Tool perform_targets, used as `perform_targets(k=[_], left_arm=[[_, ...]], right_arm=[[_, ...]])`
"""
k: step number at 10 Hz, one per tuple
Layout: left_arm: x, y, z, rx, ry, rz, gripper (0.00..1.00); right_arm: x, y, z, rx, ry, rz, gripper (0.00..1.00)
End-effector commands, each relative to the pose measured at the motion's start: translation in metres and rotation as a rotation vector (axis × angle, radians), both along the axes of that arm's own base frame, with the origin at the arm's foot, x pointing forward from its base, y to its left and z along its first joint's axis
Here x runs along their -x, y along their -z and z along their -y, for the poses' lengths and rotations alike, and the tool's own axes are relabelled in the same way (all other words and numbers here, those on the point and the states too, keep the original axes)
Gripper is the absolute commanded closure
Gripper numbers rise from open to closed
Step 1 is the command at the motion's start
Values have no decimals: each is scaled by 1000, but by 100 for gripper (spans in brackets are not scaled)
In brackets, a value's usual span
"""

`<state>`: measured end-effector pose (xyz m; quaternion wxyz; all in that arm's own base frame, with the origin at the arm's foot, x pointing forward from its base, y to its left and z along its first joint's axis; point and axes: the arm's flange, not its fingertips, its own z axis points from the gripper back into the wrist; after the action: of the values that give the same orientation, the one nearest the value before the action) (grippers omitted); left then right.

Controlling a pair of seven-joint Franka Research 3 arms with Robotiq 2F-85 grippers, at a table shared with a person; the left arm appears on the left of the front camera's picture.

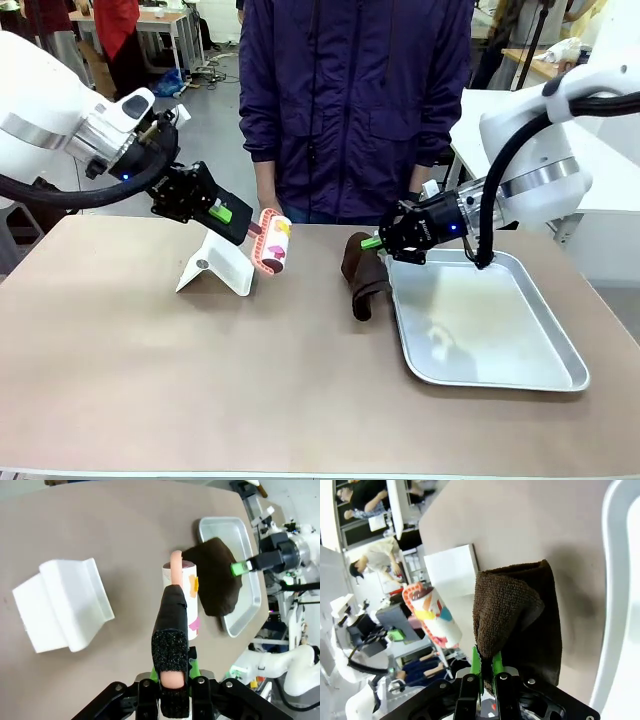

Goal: Clean the surface of the table.
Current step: Return the Lint Roller and towel to their original positions.

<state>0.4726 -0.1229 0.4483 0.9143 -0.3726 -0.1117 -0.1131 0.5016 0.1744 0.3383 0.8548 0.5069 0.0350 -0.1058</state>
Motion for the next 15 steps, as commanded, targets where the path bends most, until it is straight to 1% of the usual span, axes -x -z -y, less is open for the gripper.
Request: perform_targets(k=[1, 4, 5, 6, 7, 8, 9, 10, 11, 12, 13, 15], left_arm=[[11, -1, 4, -13, 16, 4, 78], [11, -1, 4, -13, 16, 4, 78], [3, 2, 4, -4, 14, -3, 78], [7, 7, 5, -30, 42, -26, 78], [3, 13, 3, -62, 10, -48, 78], [-4, 16, -1, -53, 1, -69, 78], [-11, 18, -4, -40, -9, -88, 78], [-17, 21, -6, -43, -46, -93, 78], [-26, 25, -10, -34, -76, -115, 78], [-36, 31, -13, -38, -114, -129, 78], [-44, 36, -14, -35, -122, -146, 78], [-56, 42, -19, -36, -153, -167, 78]], right_arm=[[-2, 0, -6, 22, -13, 15, 91], [-2, 0, -6, 22, -13, 15, 91], [1, 1, -1, 7, -7, 0, 91], [-1, 8, -14, 15, -13, 20, 91], [-5, 17, -30, 44, -12, 21, 91], [-7, 22, -41, 72, -4, 29, 91], [-9, 23, -48, 117, -6, 46, 91], [-10, 23, -52, 134, -23, 56, 91], [-10, 24, -57, 163, -34, 74, 91], [-10, 27, -61, 200, -64, 104, 91], [-11, 30, -64, 230, -107, 127, 91], [-10, 33, -61, 252, -142, 157, 91]])
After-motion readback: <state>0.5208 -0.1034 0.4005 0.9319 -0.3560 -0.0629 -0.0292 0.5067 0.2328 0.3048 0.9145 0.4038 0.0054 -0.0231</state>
